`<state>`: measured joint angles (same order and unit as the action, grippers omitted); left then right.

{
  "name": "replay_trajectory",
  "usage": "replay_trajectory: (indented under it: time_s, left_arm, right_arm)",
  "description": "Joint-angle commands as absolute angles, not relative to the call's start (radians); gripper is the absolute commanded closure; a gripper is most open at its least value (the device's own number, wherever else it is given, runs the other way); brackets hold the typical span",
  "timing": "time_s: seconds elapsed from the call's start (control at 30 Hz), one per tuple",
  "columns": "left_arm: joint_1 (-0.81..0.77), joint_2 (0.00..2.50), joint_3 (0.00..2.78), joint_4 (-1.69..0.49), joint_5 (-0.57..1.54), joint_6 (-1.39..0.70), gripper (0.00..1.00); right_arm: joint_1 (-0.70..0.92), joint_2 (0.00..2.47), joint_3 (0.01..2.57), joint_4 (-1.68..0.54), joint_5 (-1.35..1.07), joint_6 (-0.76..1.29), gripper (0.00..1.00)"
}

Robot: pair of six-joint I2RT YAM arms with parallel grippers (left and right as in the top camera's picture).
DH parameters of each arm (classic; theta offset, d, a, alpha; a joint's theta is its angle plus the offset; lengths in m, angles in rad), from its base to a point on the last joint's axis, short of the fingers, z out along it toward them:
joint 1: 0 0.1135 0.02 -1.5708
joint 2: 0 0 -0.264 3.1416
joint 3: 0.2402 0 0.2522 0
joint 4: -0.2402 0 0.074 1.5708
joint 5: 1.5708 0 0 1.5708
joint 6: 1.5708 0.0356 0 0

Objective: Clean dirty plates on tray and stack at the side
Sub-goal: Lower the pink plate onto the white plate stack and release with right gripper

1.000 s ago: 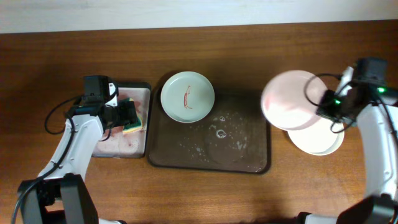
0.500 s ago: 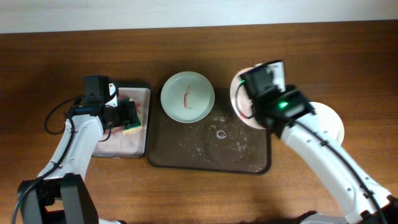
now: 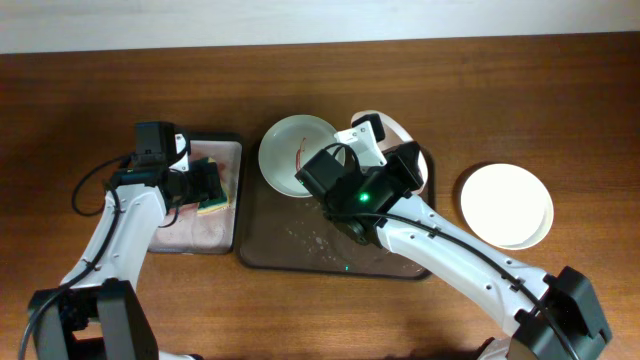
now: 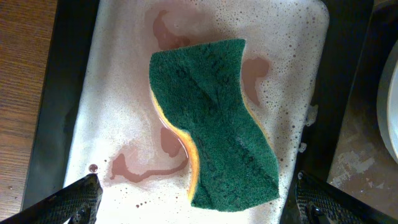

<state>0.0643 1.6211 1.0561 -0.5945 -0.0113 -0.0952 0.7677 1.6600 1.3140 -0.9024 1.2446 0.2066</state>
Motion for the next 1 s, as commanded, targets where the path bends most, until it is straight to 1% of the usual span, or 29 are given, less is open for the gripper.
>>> replay_trajectory:
  time_s: [0.0, 0.03, 0.1, 0.23, 0.37, 0.47, 0.63, 0.7, 0.8, 0.93, 0.97]
  left_arm:
    - [0.067, 1.621, 1.048, -0.596, -0.004, -0.101, 0.03]
    - [0.067, 1.621, 1.048, -0.596, -0.004, -0.101, 0.03]
    - [0.067, 1.621, 1.048, -0.596, -0.004, -0.101, 0.03]
    - [0.067, 1.621, 1.048, -0.596, -0.004, -0.101, 0.03]
    - [0.067, 1.621, 1.048, -0.596, -0.004, -0.101, 0.03]
    - [0.067, 1.621, 1.048, -0.596, -0.004, -0.101, 0.03]
    - [0.067, 1.621, 1.048, -0.596, -0.004, -0.101, 0.02]
    - [0.067, 1.621, 1.048, -0.596, -0.004, -0.101, 0.03]
    - [0.067, 1.621, 1.048, -0.596, -0.004, -0.101, 0.03]
    - [0.067, 1.621, 1.048, -0.596, -0.004, -0.101, 0.03]
    - [0.067, 1.621, 1.048, -0.596, -0.004, -0.101, 0.03]
  right_arm:
    - [0.770, 1.656, 1.328, -0.896, 1.312, 0.226, 0.96]
    - [0.765, 1.656, 1.328, -0.896, 1.301, 0.226, 0.96]
    - [0.726, 1.656, 1.328, -0.899, 1.185, 0.247, 0.96]
    - [0.609, 1.650, 1.328, -0.935, 0.965, 0.376, 0.96]
    - [0.405, 1.618, 1.328, -0.982, 0.724, 0.478, 0.96]
    - [0.196, 1.601, 1.328, -0.991, 0.500, 0.480, 0.96]
    - [-0.116, 1.609, 1.328, -1.037, 0.223, 0.480, 0.96]
    - [-0.237, 1.613, 1.320, -1.060, 0.182, 0.476, 0.96]
    - [-0.350, 1.613, 1.294, -1.063, 0.164, 0.434, 0.96]
    - [-0.439, 1.613, 1.233, -1.051, 0.163, 0.424, 0.96]
    - [-0.447, 1.613, 1.224, -1.039, 0.155, 0.424, 0.90]
